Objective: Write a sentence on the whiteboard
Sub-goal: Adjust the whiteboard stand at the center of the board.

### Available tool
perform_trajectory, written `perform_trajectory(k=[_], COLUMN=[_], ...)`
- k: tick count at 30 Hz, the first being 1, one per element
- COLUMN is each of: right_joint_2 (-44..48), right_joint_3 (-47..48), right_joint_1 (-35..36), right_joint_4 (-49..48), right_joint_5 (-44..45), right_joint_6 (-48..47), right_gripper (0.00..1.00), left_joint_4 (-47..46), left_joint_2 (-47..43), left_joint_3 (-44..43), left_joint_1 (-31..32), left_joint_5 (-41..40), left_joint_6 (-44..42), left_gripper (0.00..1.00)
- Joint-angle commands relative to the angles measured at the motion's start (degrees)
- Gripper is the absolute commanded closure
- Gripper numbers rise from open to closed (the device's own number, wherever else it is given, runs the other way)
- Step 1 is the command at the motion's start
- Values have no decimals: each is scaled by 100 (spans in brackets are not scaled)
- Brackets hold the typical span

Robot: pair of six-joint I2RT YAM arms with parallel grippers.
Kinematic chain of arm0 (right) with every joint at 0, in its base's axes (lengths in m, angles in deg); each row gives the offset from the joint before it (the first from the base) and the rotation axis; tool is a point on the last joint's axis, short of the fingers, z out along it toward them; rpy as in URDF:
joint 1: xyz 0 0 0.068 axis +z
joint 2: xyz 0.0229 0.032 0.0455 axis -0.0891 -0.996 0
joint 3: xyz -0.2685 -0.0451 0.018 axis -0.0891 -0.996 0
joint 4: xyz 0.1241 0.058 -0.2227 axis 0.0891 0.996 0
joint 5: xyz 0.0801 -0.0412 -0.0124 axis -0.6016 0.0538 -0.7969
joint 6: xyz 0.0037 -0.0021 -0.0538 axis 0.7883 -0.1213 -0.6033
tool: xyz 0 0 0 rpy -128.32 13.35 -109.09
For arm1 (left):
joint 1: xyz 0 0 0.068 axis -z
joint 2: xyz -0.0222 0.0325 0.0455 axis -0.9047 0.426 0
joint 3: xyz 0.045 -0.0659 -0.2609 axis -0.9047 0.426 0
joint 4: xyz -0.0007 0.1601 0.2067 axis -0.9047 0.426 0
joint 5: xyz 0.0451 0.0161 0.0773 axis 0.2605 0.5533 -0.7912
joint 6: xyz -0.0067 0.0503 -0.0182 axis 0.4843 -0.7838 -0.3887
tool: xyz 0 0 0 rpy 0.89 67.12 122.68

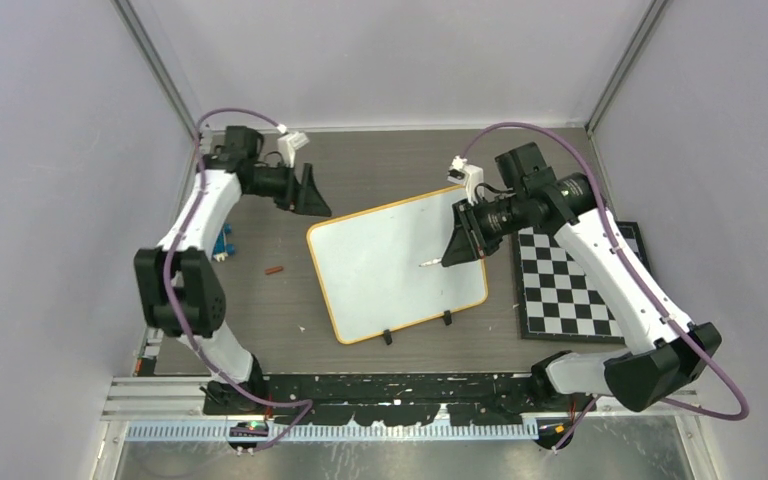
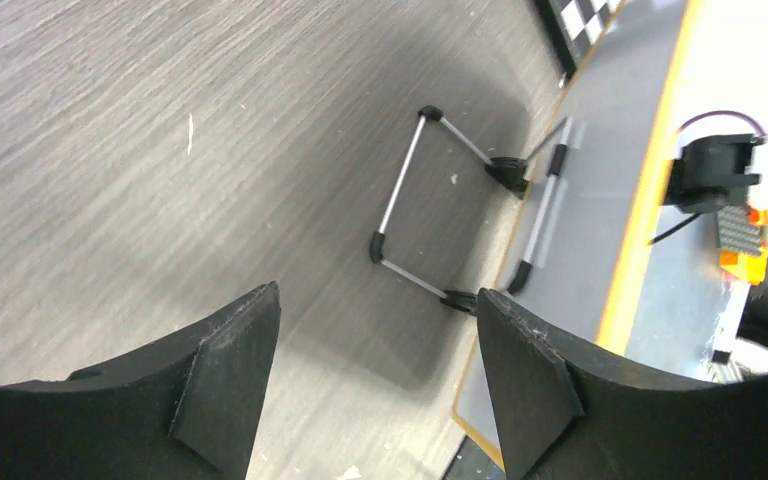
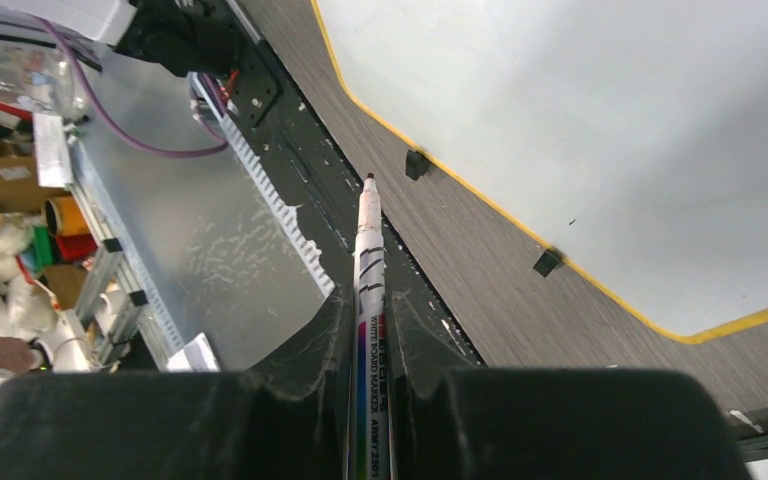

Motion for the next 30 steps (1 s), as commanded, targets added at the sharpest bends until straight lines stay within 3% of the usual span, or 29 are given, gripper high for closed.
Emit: perform_trajectory(k=[1, 5, 7, 10, 13, 14, 17, 21, 25, 30], right_joint_2=[-82, -256, -290, -278, -208, -145, 23, 139, 277, 447], right_joint_3=[299, 800, 1033, 1021, 902, 830, 672, 662, 568, 384], right_joint_1=[405, 489, 295, -687, -1113, -1136, -1221, -1498, -1561, -1713], right_joint_4=[-312, -54, 66, -135, -299, -416, -694, -606, -563, -601], right_joint_5=[662, 651, 357, -554, -732, -724, -722, -712, -669, -714], right_joint_6=[-156, -337, -253, 159, 288, 392, 550, 496, 410, 387], right_gripper=[100, 100, 100, 100, 100, 100, 100, 100, 100, 100], left_joint_4=[476, 1026, 1173, 1807, 2140, 2184, 2133, 1623, 931, 473], left_joint_2=[-1158, -2340, -2960, -3566, -3794, -3744, -3298, -2556, -1956, -1320], left_joint_3=[638, 681, 728, 650, 729, 777, 923, 1283, 1851, 2051], left_joint_1=[-591, -603, -109, 835, 2309, 3080, 4586, 6099, 6753, 6893], left_joint_5=[581, -39, -601, -1263, -2456, -2862, -3812, -4646, -4868, -4742], left_joint_6=[-255, -1116, -1682, -2760, -3570, -3709, -3891, -4242, -4991, -5761], left_gripper=[27, 24, 18, 13, 13, 13, 17, 30, 38, 40])
